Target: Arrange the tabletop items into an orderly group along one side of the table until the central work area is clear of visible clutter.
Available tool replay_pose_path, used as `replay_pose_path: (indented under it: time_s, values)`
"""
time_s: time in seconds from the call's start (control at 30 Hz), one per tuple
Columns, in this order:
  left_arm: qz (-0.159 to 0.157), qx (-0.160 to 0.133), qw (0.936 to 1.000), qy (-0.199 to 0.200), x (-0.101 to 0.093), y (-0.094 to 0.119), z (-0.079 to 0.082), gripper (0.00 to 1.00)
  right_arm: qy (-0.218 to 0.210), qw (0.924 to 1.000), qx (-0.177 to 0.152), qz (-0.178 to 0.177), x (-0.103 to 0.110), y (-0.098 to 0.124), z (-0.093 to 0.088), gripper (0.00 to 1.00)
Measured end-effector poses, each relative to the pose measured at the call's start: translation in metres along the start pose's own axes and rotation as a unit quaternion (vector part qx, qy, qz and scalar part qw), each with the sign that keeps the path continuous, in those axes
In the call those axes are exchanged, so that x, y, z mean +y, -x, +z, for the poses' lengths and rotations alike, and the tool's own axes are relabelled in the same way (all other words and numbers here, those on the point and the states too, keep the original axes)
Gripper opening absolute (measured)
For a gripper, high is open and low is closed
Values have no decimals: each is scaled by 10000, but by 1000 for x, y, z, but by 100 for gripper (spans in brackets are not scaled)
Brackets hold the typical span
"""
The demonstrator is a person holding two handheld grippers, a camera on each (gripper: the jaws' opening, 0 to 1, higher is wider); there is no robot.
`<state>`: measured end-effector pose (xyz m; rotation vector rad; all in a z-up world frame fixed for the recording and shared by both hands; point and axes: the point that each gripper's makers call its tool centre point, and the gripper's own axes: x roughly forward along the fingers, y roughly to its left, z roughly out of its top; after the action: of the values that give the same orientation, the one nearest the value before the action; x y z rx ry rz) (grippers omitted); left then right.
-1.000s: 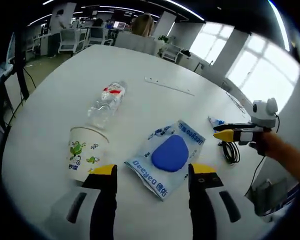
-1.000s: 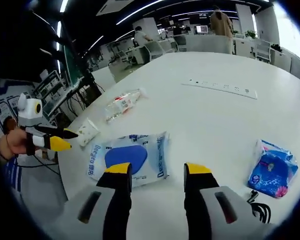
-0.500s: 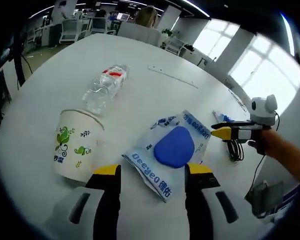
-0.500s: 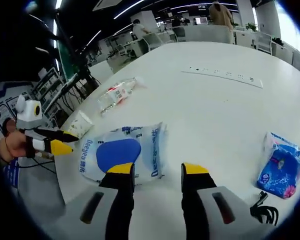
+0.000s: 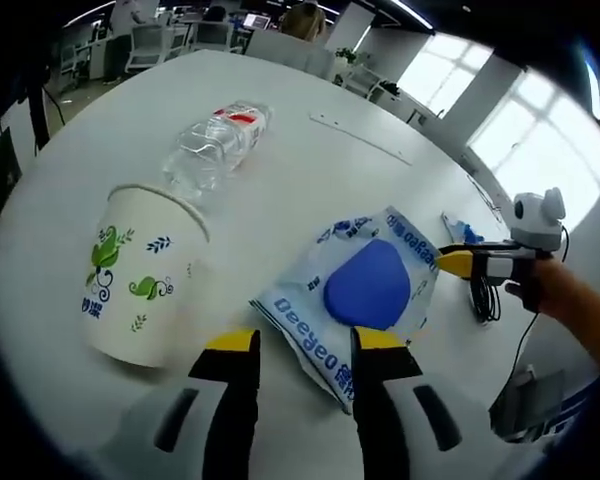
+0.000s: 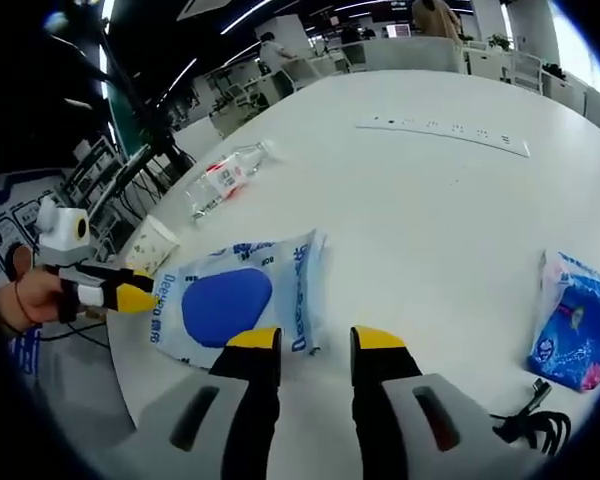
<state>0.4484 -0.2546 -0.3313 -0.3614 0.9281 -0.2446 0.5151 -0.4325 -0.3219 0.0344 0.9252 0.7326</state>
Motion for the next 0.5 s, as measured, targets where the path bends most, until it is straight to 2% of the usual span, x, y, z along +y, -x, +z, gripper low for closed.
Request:
replay_pose_path:
  time_s: [0.27, 0.37, 0.5]
  values:
    - [-17, 83, 10000, -31, 2, -8, -2, 21, -43, 9999, 44, 106, 3, -4, -2, 9]
    - [-6, 90, 9999, -131, 4, -10, -1, 13, -61, 9999, 48, 110, 3, -4, -2, 7]
    - [-35, 148, 9995, -273, 3, -12, -1, 9, -40, 9999, 70, 128, 4, -4, -3, 4]
